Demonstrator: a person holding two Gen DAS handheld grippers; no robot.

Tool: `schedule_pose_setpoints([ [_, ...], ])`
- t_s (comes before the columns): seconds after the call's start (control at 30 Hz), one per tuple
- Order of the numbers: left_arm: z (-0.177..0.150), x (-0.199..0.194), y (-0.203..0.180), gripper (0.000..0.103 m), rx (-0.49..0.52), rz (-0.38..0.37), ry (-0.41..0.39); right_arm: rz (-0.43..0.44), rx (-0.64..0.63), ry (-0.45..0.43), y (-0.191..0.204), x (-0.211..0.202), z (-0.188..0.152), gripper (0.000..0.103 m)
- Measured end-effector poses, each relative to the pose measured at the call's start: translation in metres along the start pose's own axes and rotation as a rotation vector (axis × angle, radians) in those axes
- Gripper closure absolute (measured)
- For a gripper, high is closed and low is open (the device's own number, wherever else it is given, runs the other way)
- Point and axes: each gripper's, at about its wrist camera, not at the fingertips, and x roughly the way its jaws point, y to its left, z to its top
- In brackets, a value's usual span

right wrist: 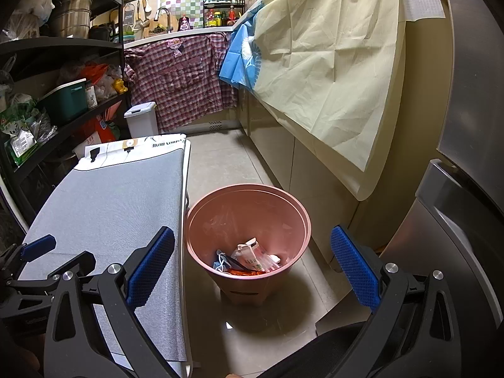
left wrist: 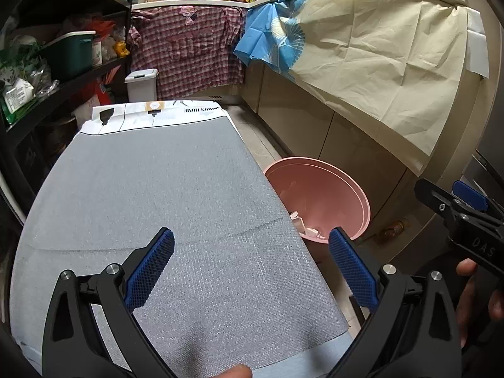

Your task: Collect trash

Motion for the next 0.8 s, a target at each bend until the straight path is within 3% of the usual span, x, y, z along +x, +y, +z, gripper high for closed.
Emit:
schedule_pose_setpoints([
  [0.8,-0.0021,0.0035,-0.0005,0.008,0.011,0.022,0.011,0.002,0.001,-0.002,0.0032,-0.0018,0.0013,0.005],
])
